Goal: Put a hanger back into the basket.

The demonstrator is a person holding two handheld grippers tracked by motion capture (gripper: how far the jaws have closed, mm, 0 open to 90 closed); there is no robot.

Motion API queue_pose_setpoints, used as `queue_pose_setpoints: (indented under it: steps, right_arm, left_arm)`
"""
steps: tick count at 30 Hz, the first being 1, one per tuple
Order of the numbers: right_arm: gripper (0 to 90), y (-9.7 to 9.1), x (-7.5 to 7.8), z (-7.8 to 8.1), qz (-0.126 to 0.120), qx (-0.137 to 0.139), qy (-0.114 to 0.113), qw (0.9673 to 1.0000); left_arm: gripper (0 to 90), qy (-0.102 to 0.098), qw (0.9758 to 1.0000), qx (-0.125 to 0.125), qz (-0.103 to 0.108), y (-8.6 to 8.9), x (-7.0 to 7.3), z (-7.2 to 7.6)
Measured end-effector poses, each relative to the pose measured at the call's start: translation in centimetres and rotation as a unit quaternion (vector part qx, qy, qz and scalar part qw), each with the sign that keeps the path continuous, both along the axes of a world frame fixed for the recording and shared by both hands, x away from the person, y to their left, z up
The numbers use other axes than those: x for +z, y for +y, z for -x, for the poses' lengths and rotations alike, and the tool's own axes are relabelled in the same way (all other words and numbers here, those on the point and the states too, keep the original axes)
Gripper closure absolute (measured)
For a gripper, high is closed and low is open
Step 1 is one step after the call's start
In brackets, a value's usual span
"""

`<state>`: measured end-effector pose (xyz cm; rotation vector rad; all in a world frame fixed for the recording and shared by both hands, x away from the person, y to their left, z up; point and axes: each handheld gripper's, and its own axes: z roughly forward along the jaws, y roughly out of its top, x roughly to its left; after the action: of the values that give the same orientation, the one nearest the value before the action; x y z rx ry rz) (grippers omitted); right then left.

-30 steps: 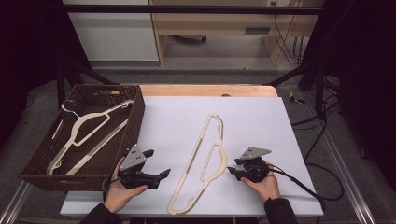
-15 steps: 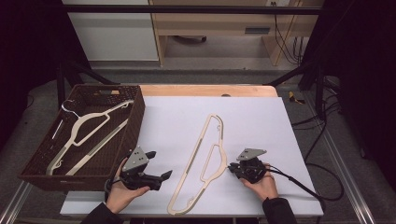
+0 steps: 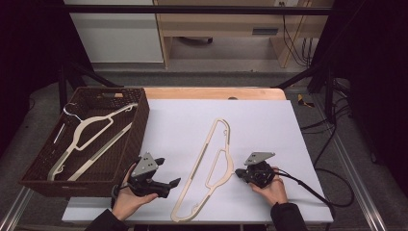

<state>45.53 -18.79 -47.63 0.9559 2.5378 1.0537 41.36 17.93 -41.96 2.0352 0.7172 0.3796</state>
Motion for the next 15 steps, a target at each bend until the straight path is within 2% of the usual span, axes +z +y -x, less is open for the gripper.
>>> queue_pose_setpoints:
  steps: [7, 15]
  right_arm:
    - [89.0, -0.1, 1.7, 0.6, -0.014, -0.002, 0.008, 0.9999]
    - [89.3, 0.6, 2.7, 0.8, -0.014, 0.000, 0.018, 0.9997]
  left_arm:
    - [12.2, 0.006, 0.9997, -0.021, -0.011, -2.0, -0.1, 0.4]
    - [13.3, 0.024, 0.9978, -0.045, -0.042, -5.7, -0.7, 0.6]
